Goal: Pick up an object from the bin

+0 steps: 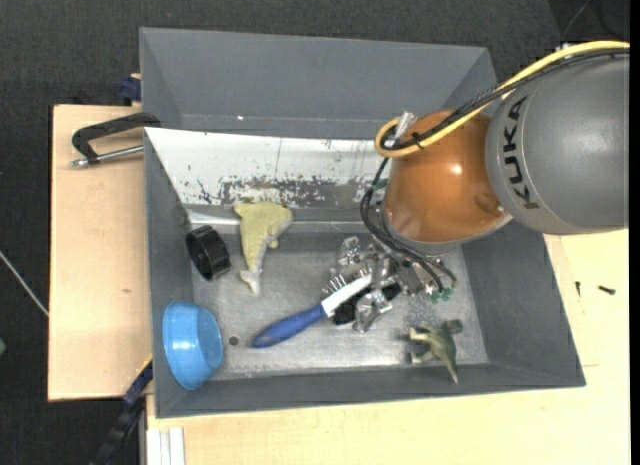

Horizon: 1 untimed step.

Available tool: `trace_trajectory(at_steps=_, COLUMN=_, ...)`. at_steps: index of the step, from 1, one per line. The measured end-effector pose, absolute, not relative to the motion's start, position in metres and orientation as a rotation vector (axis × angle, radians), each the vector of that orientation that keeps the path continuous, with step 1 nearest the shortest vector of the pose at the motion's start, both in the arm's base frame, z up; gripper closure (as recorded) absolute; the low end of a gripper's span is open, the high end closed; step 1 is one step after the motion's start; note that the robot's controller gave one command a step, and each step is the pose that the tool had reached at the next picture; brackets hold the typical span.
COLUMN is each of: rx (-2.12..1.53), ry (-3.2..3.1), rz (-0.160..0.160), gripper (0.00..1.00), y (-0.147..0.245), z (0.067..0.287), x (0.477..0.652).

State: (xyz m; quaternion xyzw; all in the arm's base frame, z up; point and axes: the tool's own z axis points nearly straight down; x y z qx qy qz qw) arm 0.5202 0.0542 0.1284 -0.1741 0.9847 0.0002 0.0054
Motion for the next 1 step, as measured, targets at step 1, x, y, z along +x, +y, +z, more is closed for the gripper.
trace_trajectory(at_steps=1, rx=-0.544, ry=3.082, rz=0.0, gripper=1.0, y=0.0555, z=0.192, x=0.5225)
